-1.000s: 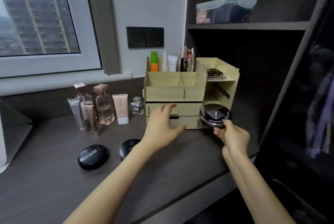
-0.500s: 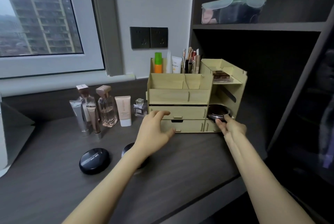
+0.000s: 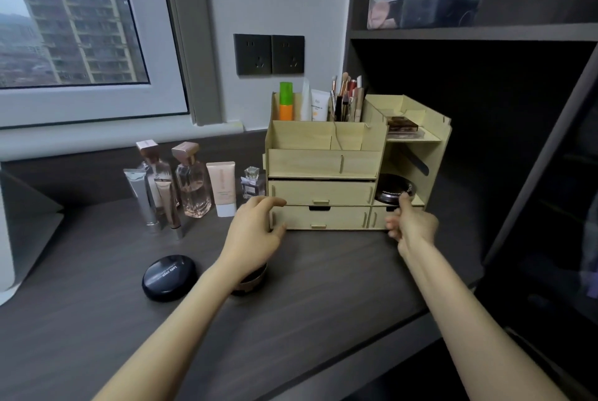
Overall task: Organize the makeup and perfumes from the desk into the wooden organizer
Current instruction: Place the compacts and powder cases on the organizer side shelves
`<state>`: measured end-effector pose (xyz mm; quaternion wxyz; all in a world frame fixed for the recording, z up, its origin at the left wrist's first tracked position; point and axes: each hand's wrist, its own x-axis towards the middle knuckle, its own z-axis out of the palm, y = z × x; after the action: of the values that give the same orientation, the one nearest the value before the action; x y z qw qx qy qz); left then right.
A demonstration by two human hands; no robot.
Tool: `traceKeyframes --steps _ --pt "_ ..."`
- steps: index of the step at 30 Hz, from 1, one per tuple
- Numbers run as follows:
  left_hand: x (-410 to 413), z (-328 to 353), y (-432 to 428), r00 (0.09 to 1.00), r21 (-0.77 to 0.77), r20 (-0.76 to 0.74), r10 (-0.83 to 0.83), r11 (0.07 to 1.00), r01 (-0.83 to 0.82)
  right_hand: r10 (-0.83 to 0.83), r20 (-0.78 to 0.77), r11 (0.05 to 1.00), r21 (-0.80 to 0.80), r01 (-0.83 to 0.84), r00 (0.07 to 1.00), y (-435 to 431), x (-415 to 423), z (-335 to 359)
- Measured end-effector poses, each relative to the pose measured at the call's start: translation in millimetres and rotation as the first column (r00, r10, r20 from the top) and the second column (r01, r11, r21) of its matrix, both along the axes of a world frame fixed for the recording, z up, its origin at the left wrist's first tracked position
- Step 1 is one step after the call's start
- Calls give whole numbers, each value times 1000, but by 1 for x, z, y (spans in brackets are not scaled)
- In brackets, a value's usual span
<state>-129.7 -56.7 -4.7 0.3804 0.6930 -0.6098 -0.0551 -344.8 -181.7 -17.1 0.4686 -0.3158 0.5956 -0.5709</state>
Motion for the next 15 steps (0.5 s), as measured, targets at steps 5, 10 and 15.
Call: traceKeyframes --steps 5,10,15 --pt "43 -12 28 975 42 -29 220 975 -219 472 -541 761 -149 -632 696 74 58 -27" --pt "94 -24 65 919 285 57 390 876 -389 493 -853 438 73 -896 172 110 115 -44" --pt "108 -40 77 918 507 92 387 775 -377 365 -914 493 30 -870 176 113 141 -50"
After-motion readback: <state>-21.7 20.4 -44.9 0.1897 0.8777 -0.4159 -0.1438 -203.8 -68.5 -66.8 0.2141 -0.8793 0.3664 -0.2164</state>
